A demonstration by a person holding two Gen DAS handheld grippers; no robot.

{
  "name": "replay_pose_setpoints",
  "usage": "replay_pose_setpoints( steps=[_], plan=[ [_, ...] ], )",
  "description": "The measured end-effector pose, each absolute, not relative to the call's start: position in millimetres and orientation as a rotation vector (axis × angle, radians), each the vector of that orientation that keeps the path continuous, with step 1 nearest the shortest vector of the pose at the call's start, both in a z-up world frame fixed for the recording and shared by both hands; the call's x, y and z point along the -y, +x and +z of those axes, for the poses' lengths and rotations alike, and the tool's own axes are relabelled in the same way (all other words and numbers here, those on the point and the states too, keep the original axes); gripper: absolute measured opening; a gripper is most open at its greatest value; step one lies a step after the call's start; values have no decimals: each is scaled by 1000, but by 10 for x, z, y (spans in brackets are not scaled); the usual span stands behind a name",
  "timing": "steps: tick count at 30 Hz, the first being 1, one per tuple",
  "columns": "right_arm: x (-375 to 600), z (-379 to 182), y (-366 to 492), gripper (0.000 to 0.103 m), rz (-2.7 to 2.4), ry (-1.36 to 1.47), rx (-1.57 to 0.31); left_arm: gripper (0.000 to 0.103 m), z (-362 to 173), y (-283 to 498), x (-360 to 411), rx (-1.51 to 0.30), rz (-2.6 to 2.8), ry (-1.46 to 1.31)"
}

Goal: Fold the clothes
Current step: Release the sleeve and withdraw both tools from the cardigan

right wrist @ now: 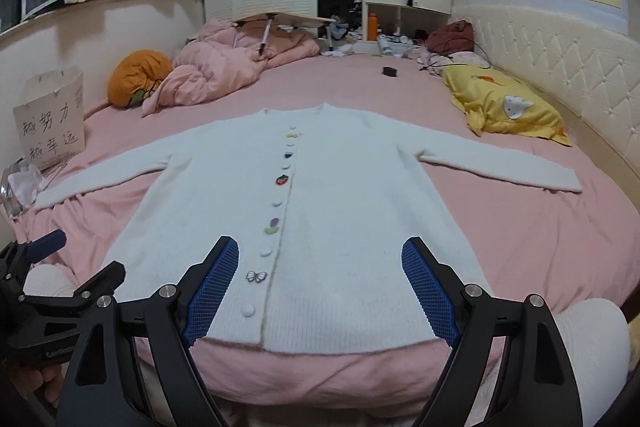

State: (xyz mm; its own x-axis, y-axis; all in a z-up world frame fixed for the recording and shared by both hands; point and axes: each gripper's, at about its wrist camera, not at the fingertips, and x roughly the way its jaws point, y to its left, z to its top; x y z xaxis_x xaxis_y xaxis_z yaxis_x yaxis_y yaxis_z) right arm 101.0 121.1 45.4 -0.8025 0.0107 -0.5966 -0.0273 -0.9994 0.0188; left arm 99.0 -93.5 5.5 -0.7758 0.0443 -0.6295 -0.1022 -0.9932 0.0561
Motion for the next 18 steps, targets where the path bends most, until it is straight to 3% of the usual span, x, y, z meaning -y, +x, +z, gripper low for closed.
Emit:
replay_pose_setpoints(
  steps=[18],
  plan=[
    [-1261, 405, 986, 84, 2961, -1003, -68, 103, -19, 952, 942, -97, 2881, -1107]
  ],
)
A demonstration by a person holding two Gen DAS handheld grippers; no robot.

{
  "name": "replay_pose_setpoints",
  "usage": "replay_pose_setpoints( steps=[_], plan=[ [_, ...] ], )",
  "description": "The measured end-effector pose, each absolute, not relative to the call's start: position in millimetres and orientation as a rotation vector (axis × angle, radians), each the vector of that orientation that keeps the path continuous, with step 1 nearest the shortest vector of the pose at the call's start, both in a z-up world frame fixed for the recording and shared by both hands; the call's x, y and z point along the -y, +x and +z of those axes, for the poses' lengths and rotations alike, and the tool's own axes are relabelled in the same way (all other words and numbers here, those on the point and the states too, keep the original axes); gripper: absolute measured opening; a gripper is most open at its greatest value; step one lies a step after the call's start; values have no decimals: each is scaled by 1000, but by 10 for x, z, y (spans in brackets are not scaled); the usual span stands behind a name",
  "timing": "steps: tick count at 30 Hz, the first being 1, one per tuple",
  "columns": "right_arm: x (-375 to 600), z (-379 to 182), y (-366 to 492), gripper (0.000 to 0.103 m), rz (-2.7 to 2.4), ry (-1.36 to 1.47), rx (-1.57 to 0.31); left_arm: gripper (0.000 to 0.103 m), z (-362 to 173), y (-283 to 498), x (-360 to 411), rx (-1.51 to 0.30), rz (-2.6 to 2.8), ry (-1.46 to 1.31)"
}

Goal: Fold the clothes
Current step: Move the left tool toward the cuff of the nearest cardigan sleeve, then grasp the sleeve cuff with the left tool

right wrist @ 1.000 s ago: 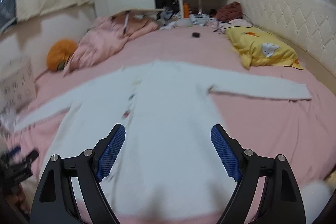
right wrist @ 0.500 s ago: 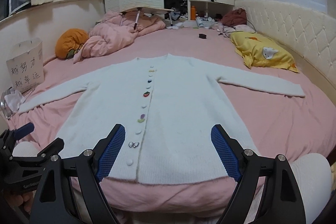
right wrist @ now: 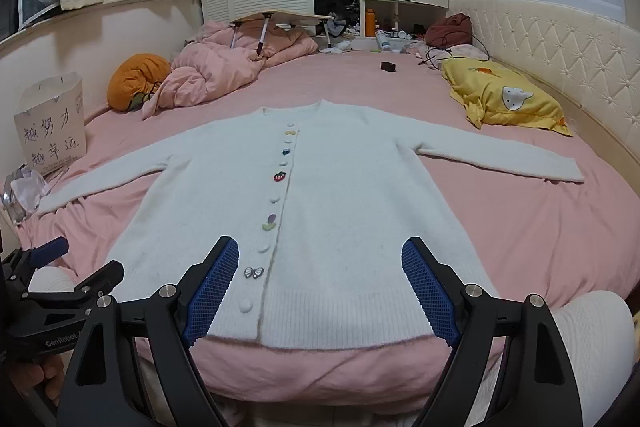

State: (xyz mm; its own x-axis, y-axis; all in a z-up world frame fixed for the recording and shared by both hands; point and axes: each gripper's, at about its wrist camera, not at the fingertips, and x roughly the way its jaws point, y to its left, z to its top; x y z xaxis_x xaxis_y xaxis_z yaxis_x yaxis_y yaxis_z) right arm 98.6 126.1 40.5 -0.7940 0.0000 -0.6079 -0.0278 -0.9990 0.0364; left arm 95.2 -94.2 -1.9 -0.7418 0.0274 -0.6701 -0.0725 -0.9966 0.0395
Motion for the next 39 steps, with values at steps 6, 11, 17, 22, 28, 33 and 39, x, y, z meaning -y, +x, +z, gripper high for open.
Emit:
replay_pose_setpoints(
  steps=[6, 11, 17, 22, 28, 33, 39],
  plan=[
    [-1261, 354, 934, 84, 2951, -1038, -71, 103, -50, 922, 934, -100, 2870, -1131],
    [-1260, 305, 887, 84, 2942, -1066, -74, 103, -81, 884, 968, -73, 2864, -1160],
    [-1209, 246, 839, 84, 2938, -1090, -56, 103, -141, 810, 1024, -31, 2847, -1204],
    [-1154, 134, 754, 84, 2921, -1143, -25, 103, -201, 714, 1163, 113, 2813, -1253],
    [-1141, 18, 642, 84, 2894, -1208, -42, 103, -321, 586, 1679, 542, 2753, -1321],
    [-1092, -58, 588, 84, 2874, -1253, -8, 101, -490, 363, 2395, 1057, 2611, -1333],
    [-999, -182, 512, 84, 2839, -1336, 59, 101, -315, 49, 3583, 1429, 2669, -1102]
  ],
)
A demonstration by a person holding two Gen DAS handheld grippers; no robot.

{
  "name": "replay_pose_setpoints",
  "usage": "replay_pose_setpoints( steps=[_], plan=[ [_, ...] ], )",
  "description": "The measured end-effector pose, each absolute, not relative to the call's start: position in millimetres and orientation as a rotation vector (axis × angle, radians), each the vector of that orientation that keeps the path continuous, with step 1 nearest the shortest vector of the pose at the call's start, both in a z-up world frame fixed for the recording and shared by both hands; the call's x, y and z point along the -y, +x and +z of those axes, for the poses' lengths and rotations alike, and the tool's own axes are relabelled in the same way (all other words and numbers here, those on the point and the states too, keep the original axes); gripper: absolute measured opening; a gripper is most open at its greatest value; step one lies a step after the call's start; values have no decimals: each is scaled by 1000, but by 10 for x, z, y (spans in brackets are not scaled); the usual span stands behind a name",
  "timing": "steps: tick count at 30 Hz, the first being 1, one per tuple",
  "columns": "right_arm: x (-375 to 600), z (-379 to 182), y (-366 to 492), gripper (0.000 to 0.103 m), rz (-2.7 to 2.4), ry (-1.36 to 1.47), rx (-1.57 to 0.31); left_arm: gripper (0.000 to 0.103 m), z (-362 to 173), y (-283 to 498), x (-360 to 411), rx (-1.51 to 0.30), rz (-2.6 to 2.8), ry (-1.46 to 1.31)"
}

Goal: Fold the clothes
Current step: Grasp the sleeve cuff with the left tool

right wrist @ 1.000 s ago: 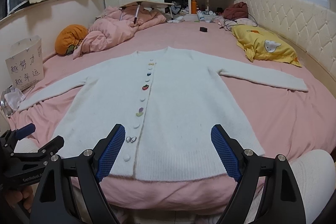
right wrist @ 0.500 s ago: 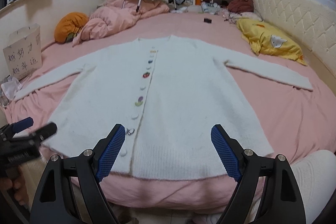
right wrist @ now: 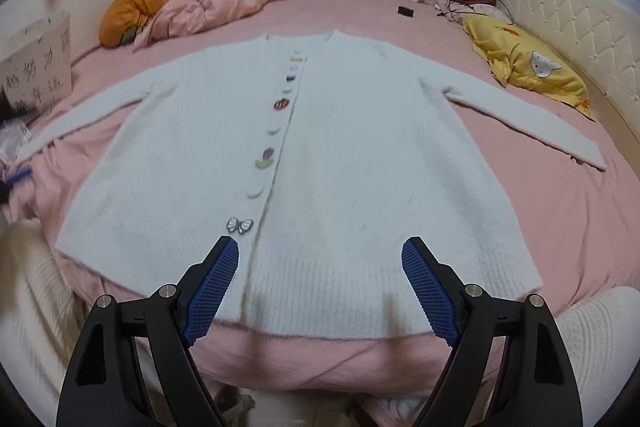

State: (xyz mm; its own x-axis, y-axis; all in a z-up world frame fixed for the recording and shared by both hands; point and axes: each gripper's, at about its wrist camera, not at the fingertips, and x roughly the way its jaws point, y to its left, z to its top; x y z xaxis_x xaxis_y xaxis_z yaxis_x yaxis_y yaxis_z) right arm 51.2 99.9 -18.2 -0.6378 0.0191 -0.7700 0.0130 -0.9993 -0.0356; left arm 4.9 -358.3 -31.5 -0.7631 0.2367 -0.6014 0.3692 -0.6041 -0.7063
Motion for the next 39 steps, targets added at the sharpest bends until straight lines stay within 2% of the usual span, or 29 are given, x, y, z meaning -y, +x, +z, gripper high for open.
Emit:
replay_pose_setpoints(
  steps=[6, 9, 13, 20, 21, 22, 23, 24, 25, 26, 32, 39],
  plan=[
    [-949, -276, 417, 84, 2797, -1387, 85, 101, -743, -316, 4928, -1870, -2271, 857],
    [-943, -311, 388, 84, 2772, -1405, 89, 101, -1110, -347, 5235, -2030, -2087, 797],
    [-918, -349, 340, 84, 2744, -1429, 113, 101, -1253, -442, 5357, -2050, -2022, 737],
    [-822, -440, 305, 84, 2731, -1493, 178, 101, -1139, -876, 5541, -1908, -2035, 693],
    [-817, -440, 306, 84, 2733, -1494, 181, 94, -1126, -907, 5566, -1897, -2045, 669],
    [-811, -439, 305, 84, 2735, -1494, 183, 70, -1122, -936, 5584, -1882, -2051, 655],
    [-812, -441, 300, 84, 2737, -1495, 180, 55, -1162, -946, 5588, -1852, -2045, 678],
    [-818, -447, 292, 84, 2737, -1497, 171, 22, -1245, -915, 5611, -1824, -2027, 720],
    [-825, -452, 284, 84, 2737, -1499, 161, 12, -1340, -878, 5615, -1812, -2002, 753],
    [-831, -456, 276, 84, 2736, -1502, 149, 12, -1397, -855, 5612, -1797, -1987, 776],
    [-876, -421, 269, 84, 2758, -1475, 78, 12, -953, -991, 5418, -1616, -2118, 738],
    [-832, -308, 305, 84, 2855, -1373, 78, 12, 100, -1890, 4422, -1268, -2513, 834]
  ],
)
